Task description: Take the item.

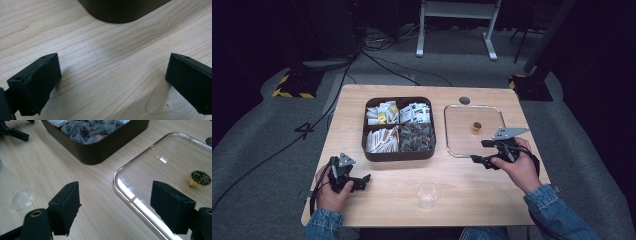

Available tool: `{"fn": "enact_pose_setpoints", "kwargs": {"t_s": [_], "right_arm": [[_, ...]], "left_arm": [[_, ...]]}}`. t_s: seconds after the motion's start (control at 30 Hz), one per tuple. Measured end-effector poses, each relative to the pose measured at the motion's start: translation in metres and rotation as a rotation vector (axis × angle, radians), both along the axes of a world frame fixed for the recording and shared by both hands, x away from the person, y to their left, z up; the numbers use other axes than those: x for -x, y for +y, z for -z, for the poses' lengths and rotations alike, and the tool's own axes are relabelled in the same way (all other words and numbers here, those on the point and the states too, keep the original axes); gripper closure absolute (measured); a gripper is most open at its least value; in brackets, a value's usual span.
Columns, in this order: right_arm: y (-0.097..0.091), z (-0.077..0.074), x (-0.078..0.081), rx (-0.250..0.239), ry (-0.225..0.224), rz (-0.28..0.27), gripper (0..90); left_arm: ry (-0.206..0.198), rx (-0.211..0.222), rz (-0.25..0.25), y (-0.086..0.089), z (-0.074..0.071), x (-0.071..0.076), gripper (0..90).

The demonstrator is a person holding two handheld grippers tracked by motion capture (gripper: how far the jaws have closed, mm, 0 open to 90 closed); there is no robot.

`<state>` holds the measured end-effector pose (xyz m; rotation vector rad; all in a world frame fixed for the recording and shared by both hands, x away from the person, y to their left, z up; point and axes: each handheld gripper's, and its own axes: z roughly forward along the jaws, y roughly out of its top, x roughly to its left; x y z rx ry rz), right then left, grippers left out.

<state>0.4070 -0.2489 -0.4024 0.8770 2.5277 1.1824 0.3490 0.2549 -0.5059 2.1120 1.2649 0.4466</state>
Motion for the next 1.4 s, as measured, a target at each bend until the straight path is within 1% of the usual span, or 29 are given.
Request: {"fn": "enact_pose_setpoints", "kwargs": {"t_s": [0.13,0.17,0.2,0.3,0.47,0.53,0.6,0.63,0.67,0.7,0.73,0.77,0.87,0.9,0.97,1.0,1.03,1.1,1.13,1.17,1.23,1.3,1.33,1.4], "right_arm": [[0.011,-0.004,-0.01,-0.003,-0.011,-0.018,22.1],[0.011,-0.004,-0.01,-0.003,-0.011,-0.018,22.1],[0.016,-0.005,-0.013,-0.007,-0.02,-0.025,21.6],[0.023,-0.007,-0.019,-0.017,-0.032,-0.037,21.4],[0.033,-0.009,-0.028,-0.046,-0.041,-0.03,21.3],[0.037,-0.01,-0.032,-0.053,-0.046,-0.038,21.7],[0.039,-0.011,-0.033,-0.053,-0.05,-0.044,21.8],[0.044,-0.015,-0.037,-0.045,-0.052,-0.066,24.0],[0.044,-0.015,-0.037,-0.045,-0.052,-0.066,24.0],[0.048,-0.019,-0.042,-0.024,-0.053,-0.083,24.8],[0.048,-0.019,-0.042,-0.024,-0.053,-0.083,24.8],[0.052,-0.022,-0.045,-0.01,-0.055,-0.09,25.9],[0.055,-0.025,-0.049,-0.015,-0.049,-0.09,26.0],[0.06,-0.027,-0.052,-0.014,-0.049,-0.088,26.6],[0.062,-0.027,-0.053,-0.013,-0.05,-0.088,27.1],[0.068,-0.028,-0.056,-0.021,-0.047,-0.091,28.1],[0.068,-0.028,-0.056,-0.021,-0.047,-0.091,28.1],[0.075,-0.027,-0.058,-0.022,-0.045,-0.099,29.2],[0.081,-0.026,-0.061,-0.02,-0.043,-0.105,30.3],[0.081,-0.026,-0.061,-0.02,-0.043,-0.105,30.3],[0.087,-0.023,-0.065,-0.016,-0.031,-0.119,33.1],[0.097,-0.019,-0.069,-0.013,-0.024,-0.132,33.9],[0.097,-0.019,-0.069,-0.013,-0.024,-0.132,33.9],[0.106,-0.015,-0.072,-0.015,-0.015,-0.148,35.4]], "left_arm": [[-0.001,-0.002,-0.001,0.0,0.0,0.0,0.5],[-0.001,-0.002,-0.001,0.0,0.0,0.0,0.5],[0.0,0.0,-0.001,0.0,0.0,0.0,0.5],[0.002,0.004,-0.004,0.0,0.0,0.001,0.5],[0.001,0.002,-0.002,0.0,0.0,0.001,0.5],[0.002,-0.001,0.001,0.0,0.0,0.001,0.5],[0.002,-0.001,0.001,0.0,0.0,0.001,0.5],[0.002,-0.002,0.001,0.0,0.0,0.001,0.5],[0.002,-0.002,0.001,0.0,0.0,0.001,0.5],[0.002,-0.001,0.001,0.0,0.0,0.001,0.5],[0.002,-0.001,0.002,0.0,0.0,0.001,0.5],[0.002,-0.001,0.002,0.0,0.0,0.001,0.5],[0.001,0.001,0.002,0.001,0.0,0.001,0.5],[0.001,0.002,0.001,0.0,0.0,0.001,0.5],[0.002,0.002,0.0,0.0,0.0,0.001,0.5],[0.001,0.001,0.002,0.0,0.0,0.001,0.5],[0.001,0.002,0.001,0.0,0.0,0.001,0.5],[0.001,0.001,0.002,0.001,0.0,0.001,0.5],[0.002,0.003,0.0,0.0,0.0,0.001,0.5],[0.002,0.003,0.0,0.0,0.0,0.001,0.5],[0.003,0.004,0.0,0.0,0.0,0.001,0.5],[0.002,0.001,0.001,0.001,0.0,0.001,0.5],[0.002,0.001,0.001,0.001,0.0,0.001,0.5],[0.003,0.004,0.0,0.0,0.0,0.001,0.5]]}}
